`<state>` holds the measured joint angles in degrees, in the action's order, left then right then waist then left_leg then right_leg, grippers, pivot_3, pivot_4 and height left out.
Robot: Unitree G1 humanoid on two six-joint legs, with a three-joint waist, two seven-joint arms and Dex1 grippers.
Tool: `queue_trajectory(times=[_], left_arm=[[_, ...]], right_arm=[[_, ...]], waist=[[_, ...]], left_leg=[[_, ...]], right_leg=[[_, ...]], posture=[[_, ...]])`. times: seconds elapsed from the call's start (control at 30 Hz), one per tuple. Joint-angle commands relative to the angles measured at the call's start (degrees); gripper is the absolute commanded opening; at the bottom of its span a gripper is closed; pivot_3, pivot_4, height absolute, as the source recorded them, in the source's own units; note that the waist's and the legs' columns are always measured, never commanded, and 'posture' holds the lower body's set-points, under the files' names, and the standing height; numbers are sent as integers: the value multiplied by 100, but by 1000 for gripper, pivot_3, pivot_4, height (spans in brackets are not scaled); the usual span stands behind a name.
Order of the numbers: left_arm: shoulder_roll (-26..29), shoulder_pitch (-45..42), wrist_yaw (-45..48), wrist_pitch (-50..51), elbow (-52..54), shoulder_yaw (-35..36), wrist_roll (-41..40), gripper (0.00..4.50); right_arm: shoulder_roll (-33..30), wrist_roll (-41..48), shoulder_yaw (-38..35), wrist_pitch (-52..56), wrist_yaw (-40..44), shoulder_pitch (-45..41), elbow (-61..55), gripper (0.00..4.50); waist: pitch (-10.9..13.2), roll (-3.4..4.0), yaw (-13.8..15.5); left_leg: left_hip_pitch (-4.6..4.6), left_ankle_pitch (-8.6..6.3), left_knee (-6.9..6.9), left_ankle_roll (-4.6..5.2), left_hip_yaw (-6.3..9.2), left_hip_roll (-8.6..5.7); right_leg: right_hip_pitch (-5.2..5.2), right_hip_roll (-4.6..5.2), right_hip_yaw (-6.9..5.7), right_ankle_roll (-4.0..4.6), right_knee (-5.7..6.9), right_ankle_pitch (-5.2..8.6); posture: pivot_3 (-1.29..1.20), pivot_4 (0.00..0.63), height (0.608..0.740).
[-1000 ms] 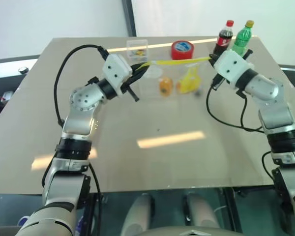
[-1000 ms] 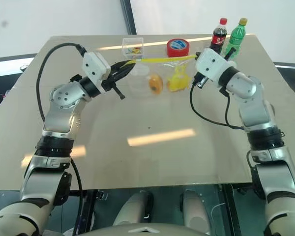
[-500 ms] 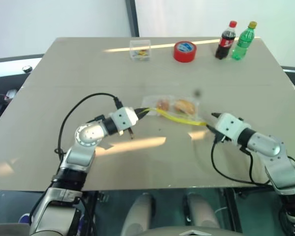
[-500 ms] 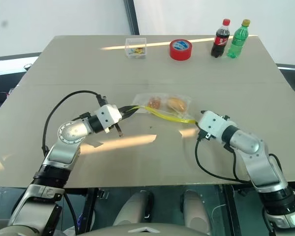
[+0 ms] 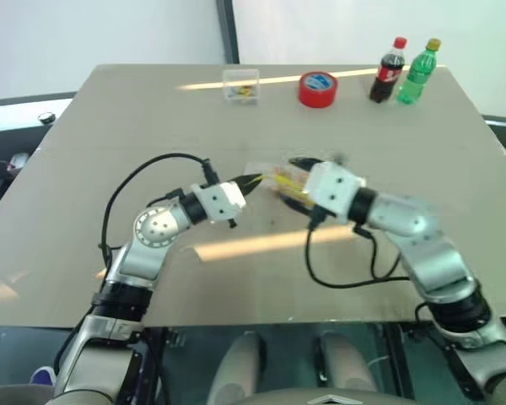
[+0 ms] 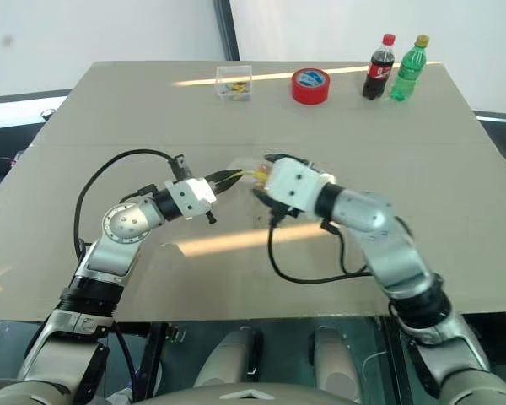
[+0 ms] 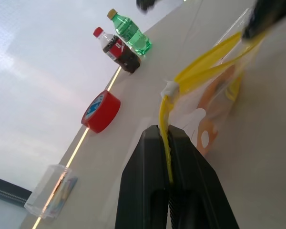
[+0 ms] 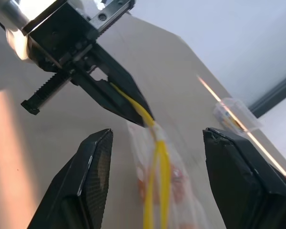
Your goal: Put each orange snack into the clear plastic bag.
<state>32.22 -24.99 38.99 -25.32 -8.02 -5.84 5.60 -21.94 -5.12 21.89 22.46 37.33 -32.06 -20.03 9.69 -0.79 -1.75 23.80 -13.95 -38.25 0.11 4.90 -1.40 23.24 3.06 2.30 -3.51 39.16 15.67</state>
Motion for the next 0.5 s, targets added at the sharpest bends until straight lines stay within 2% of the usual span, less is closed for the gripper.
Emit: queue_trajectory(times=[0.03, 0.1, 0.3, 0.4, 0.5], left_arm=[[15, -65, -101, -118, 201, 11, 37, 0], [10, -60, -113, -94, 237, -3, 38, 0], [41, -45, -141, -79, 302, -4, 38, 0], [48, -27, -128, -54, 313, 4, 9, 0], [65, 5, -127, -71, 310, 15, 0, 0]], right_arm=[[110, -206, 33, -307, -106, -327, 309, 3048], [175, -257, 95, -461, -67, -441, 470, 2538], [365, -347, 151, -701, -13, -649, 846, 2538], [354, -376, 123, -771, 14, -683, 947, 1298], [332, -401, 99, -819, 28, -682, 979, 1298]], waist=[[0, 0, 5], [0, 0, -7], [0, 1, -52], [0, 1, -49], [0, 1, -51]], left_leg=[[0, 0, 0, 0, 1, -1], [-2, 0, 2, -1, 3, -1], [-3, 0, 4, 0, 1, -1], [-3, 0, 4, 0, 2, -1], [-3, 0, 3, 0, 2, -1]], right_leg=[[0, 0, -2, 0, 0, 0], [1, -4, -4, 0, 1, 0], [1, -5, -2, 0, 3, 0], [2, -5, -3, 0, 4, 0], [1, -5, -3, 0, 4, 0]], posture=[[0, 150, 740], [0, 150, 740], [0, 150, 740], [0, 150, 740], [0, 150, 740]])
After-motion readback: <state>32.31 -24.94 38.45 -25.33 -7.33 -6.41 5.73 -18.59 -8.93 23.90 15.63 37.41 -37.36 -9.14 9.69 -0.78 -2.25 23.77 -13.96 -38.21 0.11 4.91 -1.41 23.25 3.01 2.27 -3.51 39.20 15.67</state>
